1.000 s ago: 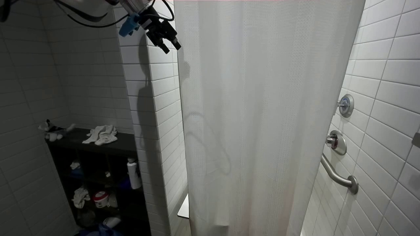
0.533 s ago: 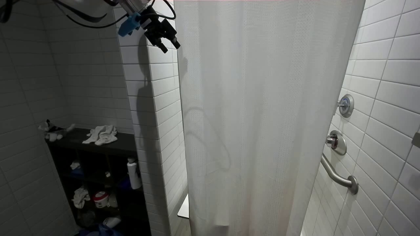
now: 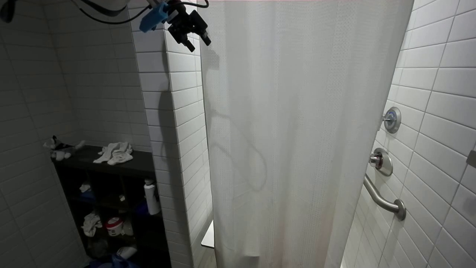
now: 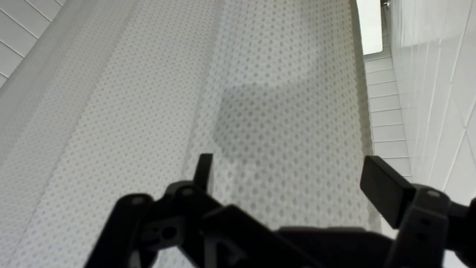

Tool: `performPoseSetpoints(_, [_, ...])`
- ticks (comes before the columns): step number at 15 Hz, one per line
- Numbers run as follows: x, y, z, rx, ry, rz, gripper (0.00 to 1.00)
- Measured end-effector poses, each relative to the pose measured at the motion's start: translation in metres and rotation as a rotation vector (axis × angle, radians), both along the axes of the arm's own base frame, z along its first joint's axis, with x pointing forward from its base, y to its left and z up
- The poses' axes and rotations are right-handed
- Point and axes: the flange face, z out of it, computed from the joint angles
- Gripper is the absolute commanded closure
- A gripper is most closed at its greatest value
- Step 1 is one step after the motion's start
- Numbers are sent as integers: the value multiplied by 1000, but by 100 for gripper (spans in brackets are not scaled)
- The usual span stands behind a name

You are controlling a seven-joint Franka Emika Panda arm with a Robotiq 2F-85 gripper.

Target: Open the curtain railing

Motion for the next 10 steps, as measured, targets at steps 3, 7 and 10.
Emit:
performPoseSetpoints(3, [3, -1, 15, -2, -2, 41, 0])
performPoseSetpoints(7, [9, 16, 37, -9, 20, 110, 0])
performPoseSetpoints(10, [14, 34, 58, -3, 35, 142, 0])
